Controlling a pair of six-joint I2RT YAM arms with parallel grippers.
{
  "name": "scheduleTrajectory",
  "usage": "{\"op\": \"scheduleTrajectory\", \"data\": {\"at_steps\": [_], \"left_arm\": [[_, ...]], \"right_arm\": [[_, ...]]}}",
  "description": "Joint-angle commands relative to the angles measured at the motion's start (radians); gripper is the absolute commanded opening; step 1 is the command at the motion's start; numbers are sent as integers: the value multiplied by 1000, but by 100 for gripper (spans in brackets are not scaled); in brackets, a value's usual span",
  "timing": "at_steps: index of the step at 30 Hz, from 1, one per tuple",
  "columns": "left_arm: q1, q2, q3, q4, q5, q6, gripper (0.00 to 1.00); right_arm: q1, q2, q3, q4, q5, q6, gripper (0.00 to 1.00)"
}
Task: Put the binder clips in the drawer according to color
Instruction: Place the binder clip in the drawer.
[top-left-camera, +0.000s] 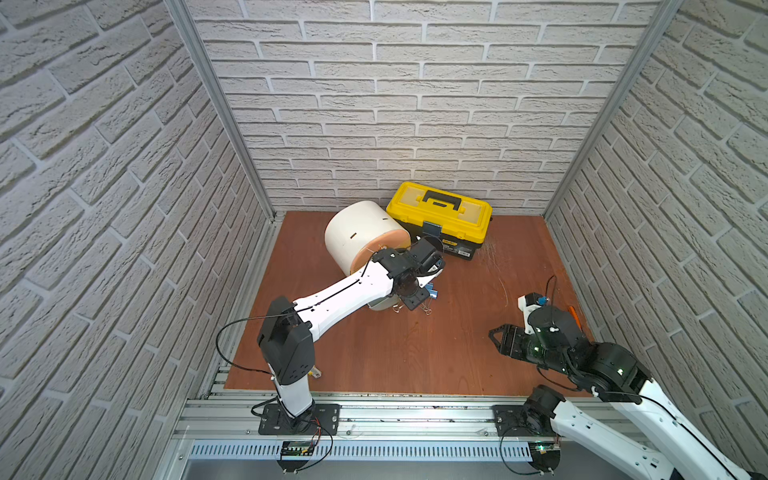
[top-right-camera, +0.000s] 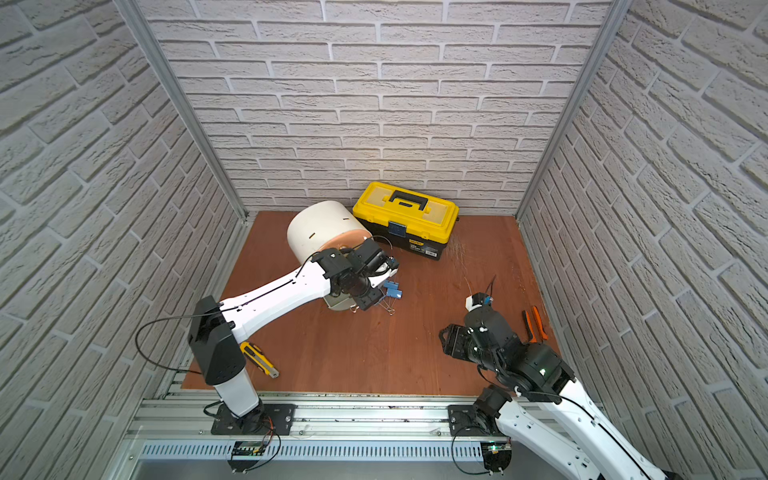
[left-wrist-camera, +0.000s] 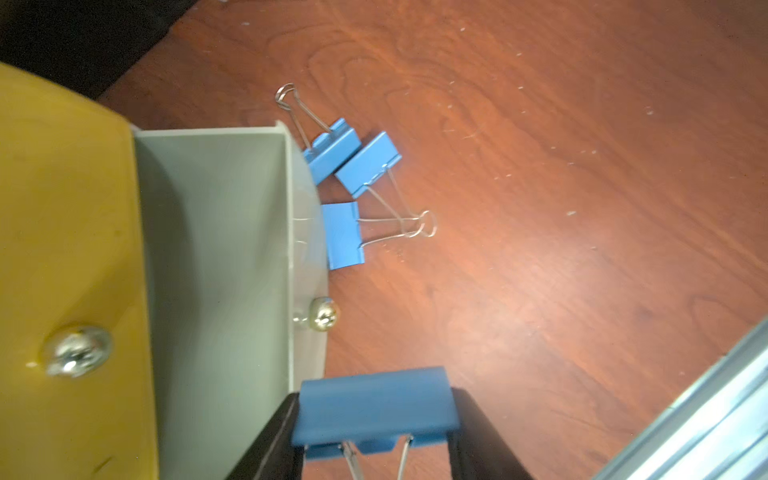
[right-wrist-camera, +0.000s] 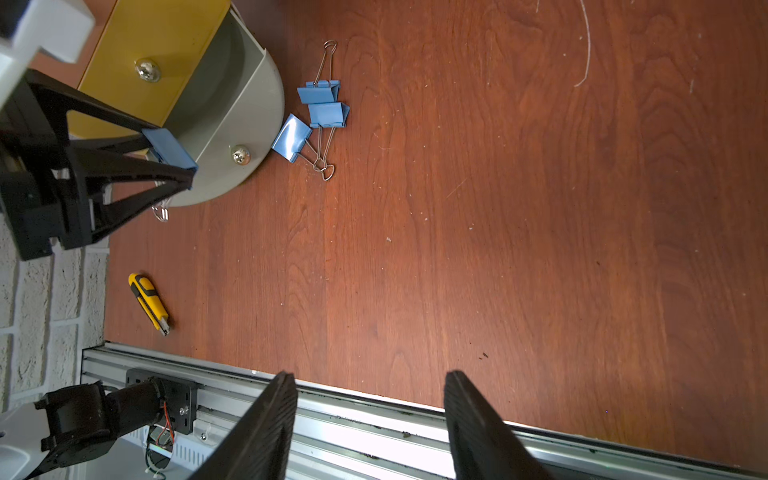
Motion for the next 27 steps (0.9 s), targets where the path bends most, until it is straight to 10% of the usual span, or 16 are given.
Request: {"op": "scheduleTrajectory", "data": {"at_steps": [1,27], "left_arm": [[18,-28,-25,-28,-67,78,45],[72,-12,-95,82,-276,261,48]], "right_arm": [[-6,25,-11,90,-21,-24,59],[-27,98,-35,161,-73,-29,59]]}}
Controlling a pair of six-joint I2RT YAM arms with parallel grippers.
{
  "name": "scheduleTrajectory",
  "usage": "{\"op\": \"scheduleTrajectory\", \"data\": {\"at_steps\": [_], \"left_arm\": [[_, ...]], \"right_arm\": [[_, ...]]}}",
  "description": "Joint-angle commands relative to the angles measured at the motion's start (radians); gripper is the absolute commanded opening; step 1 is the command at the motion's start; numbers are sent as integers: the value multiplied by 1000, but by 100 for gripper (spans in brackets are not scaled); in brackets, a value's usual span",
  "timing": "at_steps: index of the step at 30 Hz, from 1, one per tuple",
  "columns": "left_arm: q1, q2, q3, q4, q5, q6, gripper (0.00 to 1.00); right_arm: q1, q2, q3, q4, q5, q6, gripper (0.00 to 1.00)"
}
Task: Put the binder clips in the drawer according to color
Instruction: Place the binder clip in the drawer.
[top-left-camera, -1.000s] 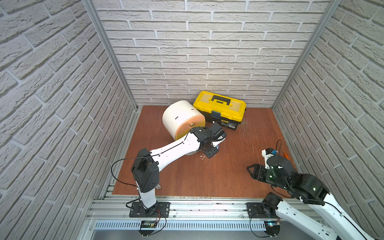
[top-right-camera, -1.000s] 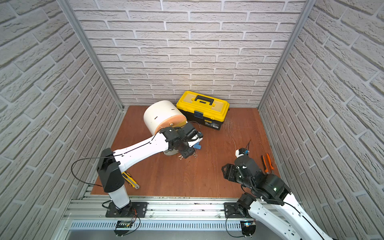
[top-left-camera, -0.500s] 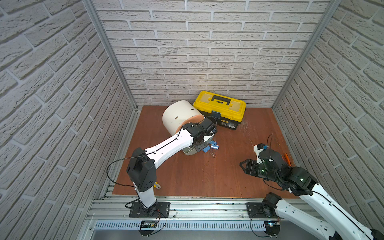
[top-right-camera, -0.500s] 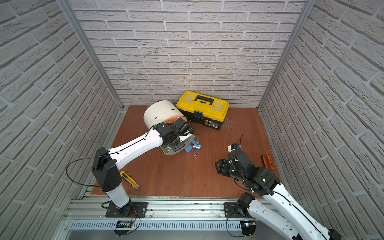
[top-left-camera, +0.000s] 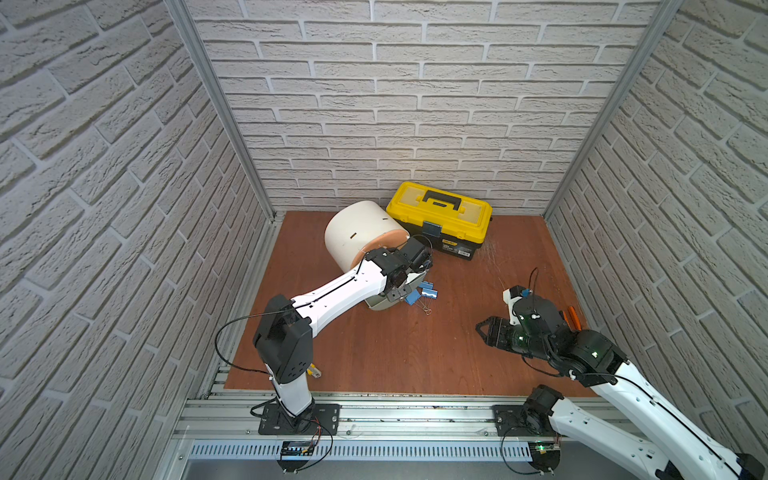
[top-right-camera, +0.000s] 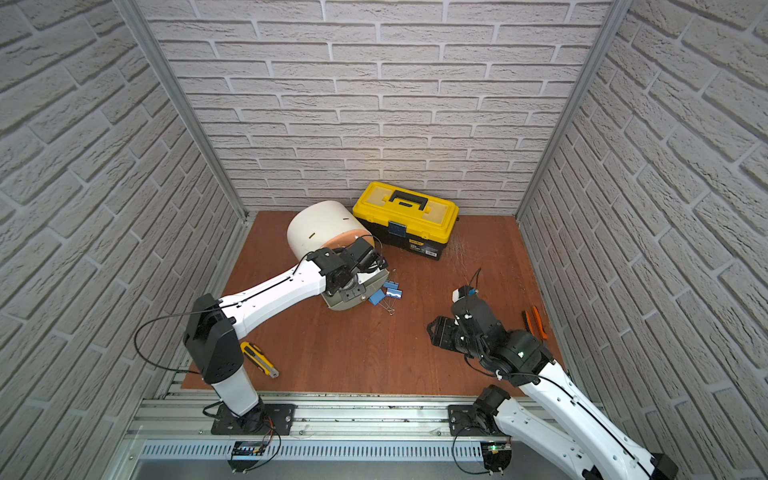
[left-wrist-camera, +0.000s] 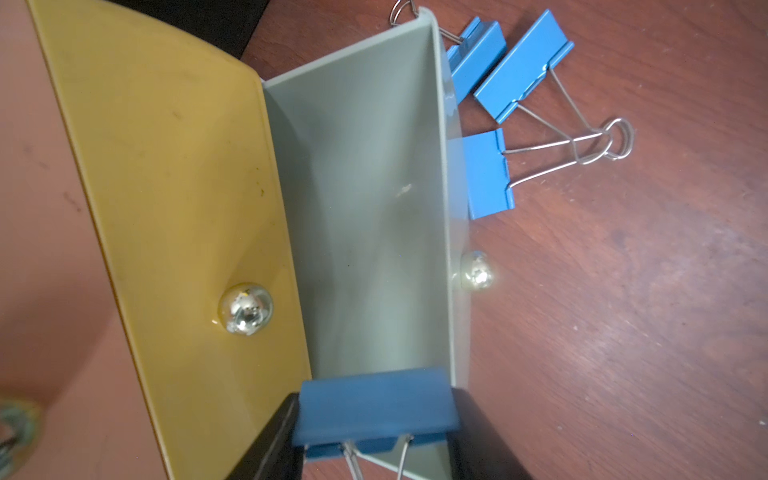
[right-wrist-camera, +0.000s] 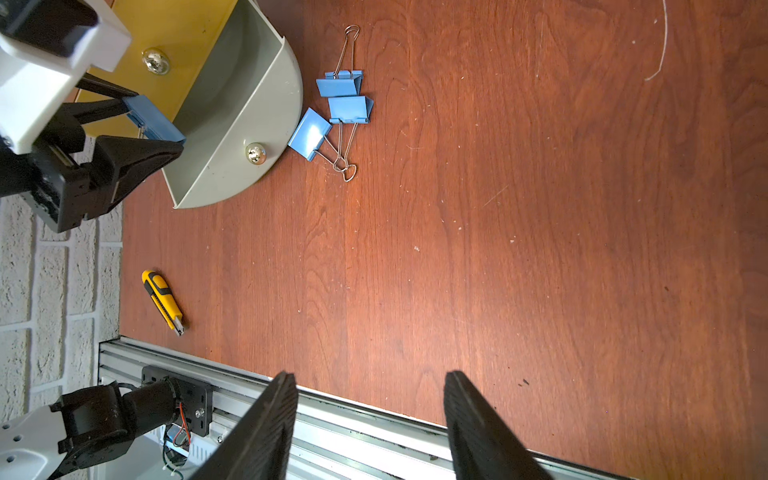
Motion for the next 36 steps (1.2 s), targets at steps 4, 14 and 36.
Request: {"op": "scheduleTrajectory", "data": {"at_steps": [4,14,36], "left_arm": [[17,-1,-14,31,-22,17,48],[20,15,6,28,-26,21,64],[-54,-12,66,2,-29,-76,68]], "right_arm": [[-13,9,-16,52,-22,-24,59],[-23,3,-23,55,-31,-27,59],[-47,66,-32,123,-56,-54,58]]}}
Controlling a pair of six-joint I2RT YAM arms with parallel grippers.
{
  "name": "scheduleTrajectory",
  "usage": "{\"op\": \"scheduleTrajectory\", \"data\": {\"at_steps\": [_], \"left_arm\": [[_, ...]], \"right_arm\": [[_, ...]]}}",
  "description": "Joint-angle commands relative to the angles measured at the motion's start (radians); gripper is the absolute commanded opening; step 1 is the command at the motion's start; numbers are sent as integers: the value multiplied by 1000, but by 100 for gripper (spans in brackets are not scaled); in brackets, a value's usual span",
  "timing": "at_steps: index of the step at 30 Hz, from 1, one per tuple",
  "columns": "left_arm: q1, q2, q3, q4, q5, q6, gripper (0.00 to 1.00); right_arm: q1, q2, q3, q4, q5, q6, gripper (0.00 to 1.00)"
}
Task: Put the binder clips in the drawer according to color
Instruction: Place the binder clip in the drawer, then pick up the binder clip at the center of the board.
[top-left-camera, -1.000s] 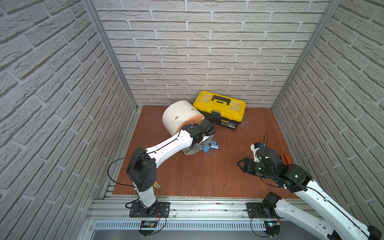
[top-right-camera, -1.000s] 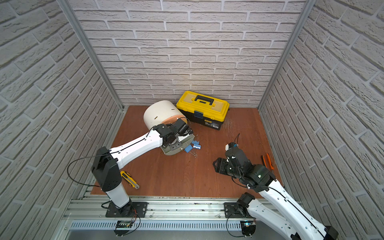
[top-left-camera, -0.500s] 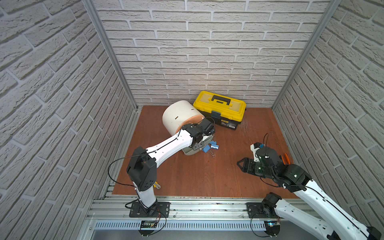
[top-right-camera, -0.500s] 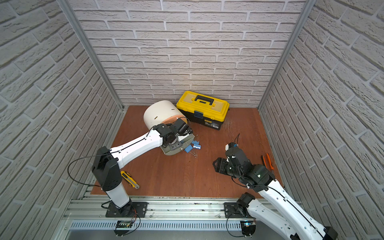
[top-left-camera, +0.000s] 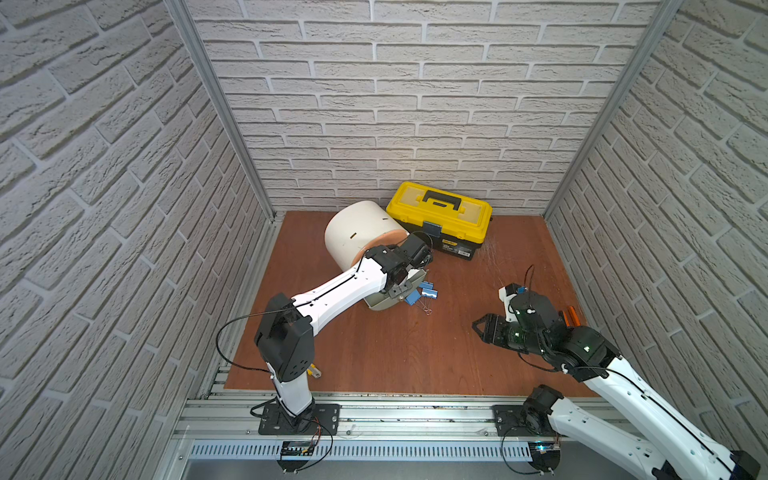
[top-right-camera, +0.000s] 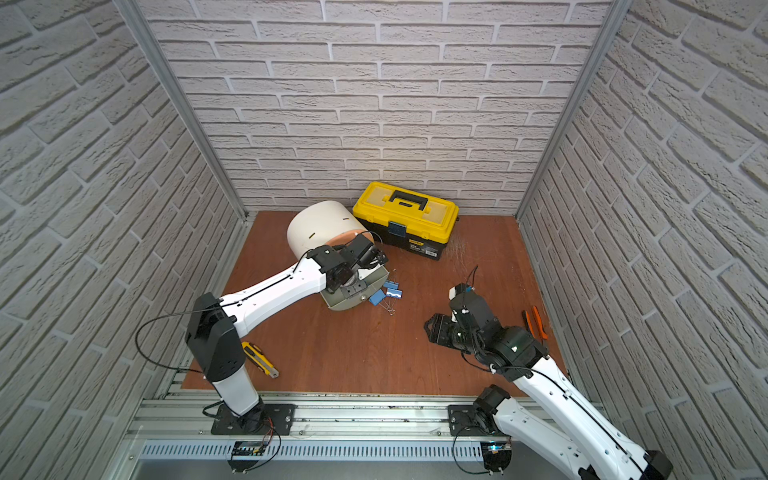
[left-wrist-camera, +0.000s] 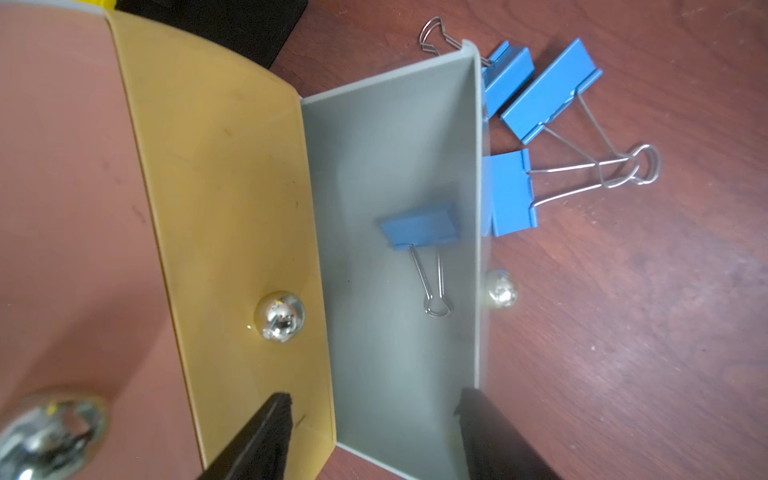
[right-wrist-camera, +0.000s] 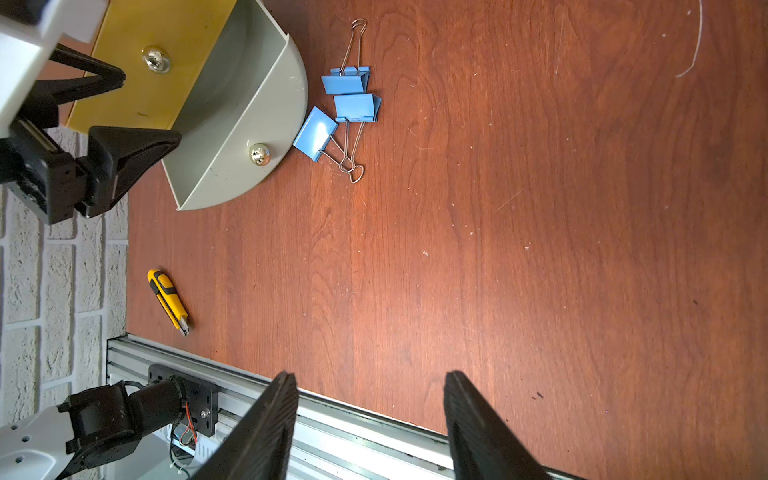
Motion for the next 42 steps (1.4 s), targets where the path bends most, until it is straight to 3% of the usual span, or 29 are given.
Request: {"op": "scheduleTrajectory", "data": {"at_steps": [1,9,18,30,35,42], "left_arm": [[-50,-30,28,-9,-7,-68,68],[-113,-133,-7,-24,40,-314,67],[-92,-358,-166,21,188,-660,69],[150,-733,-465,62,381,-1036,72],[260,-860,-566,61,455,-1101,73],[329,-933,-606,34,495,-1117,74]], "right_arm": [[-8,34,-15,78,-7,-29,58],[-10,206,30,183,-20,-79,56],[-11,477,143,234,-5,-155,54],[-9,724,253,345,76,-229,55],[-8,807,254,427,76,-212,58],[0,899,246,521,115,-187,63]]}}
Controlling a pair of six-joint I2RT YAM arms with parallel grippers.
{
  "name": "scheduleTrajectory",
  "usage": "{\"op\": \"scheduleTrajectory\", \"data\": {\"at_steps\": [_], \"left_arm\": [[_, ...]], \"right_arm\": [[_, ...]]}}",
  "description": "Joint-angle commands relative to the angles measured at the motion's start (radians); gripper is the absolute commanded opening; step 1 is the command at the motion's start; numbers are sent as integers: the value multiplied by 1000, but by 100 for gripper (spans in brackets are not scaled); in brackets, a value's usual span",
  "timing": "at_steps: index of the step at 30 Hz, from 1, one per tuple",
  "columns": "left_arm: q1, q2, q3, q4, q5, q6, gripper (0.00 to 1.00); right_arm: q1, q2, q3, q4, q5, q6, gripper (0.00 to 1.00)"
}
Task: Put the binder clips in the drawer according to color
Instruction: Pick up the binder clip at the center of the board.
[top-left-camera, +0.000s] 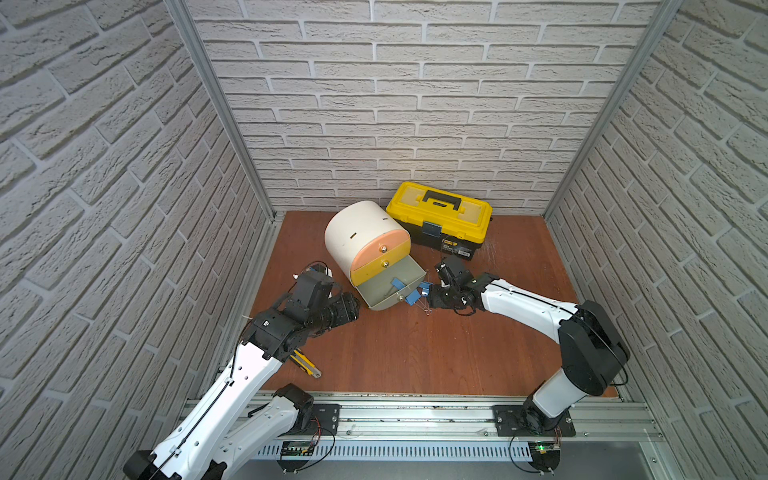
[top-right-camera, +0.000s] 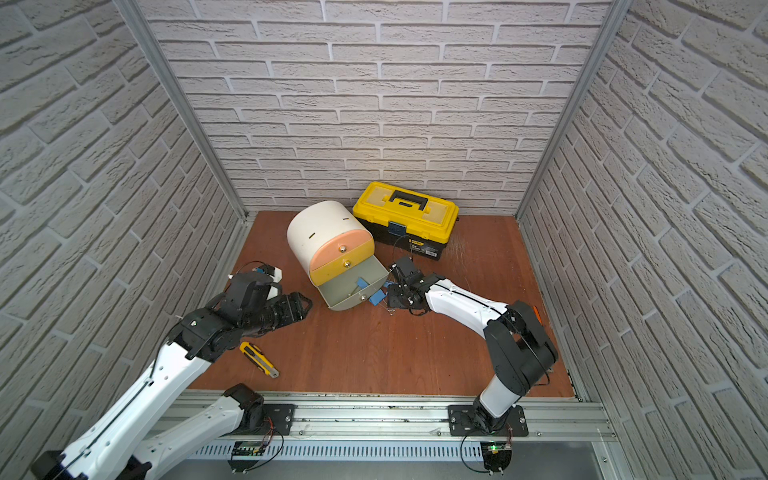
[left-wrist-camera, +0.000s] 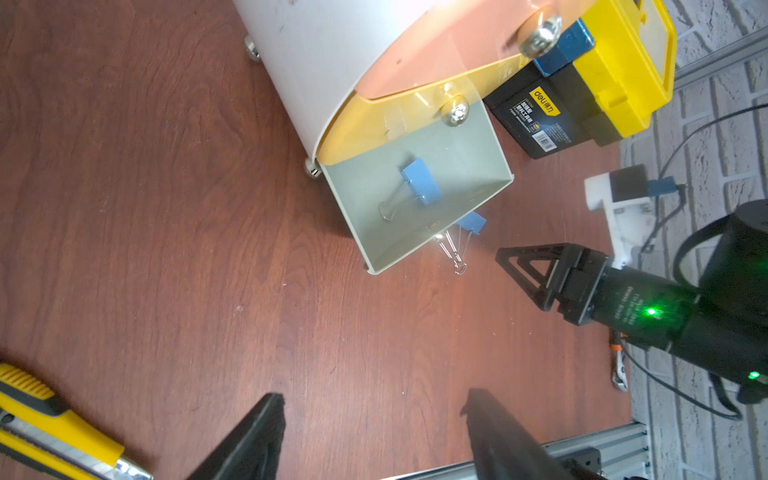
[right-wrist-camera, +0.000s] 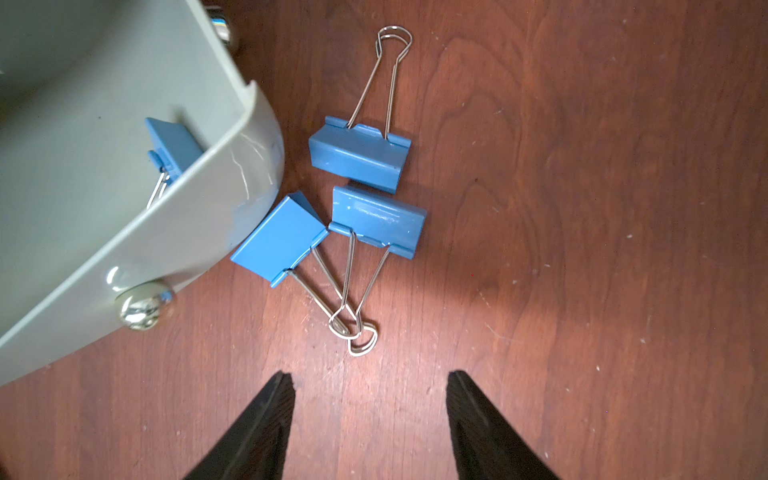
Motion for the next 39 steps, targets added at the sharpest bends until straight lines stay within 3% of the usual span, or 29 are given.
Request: {"op": "scheduleTrajectory", "data": {"at_steps": [1,21,39], "left_arm": [[22,-18,-8,11,40,-18,74],[83,0,34,1,119,35,75],[89,-13,35,0,127,35,75]], "right_arm": [[6,24,6,94,45,15,63],[14,144,-11,239,127,135,66],[10,193,-19,242,146,189,63]]}}
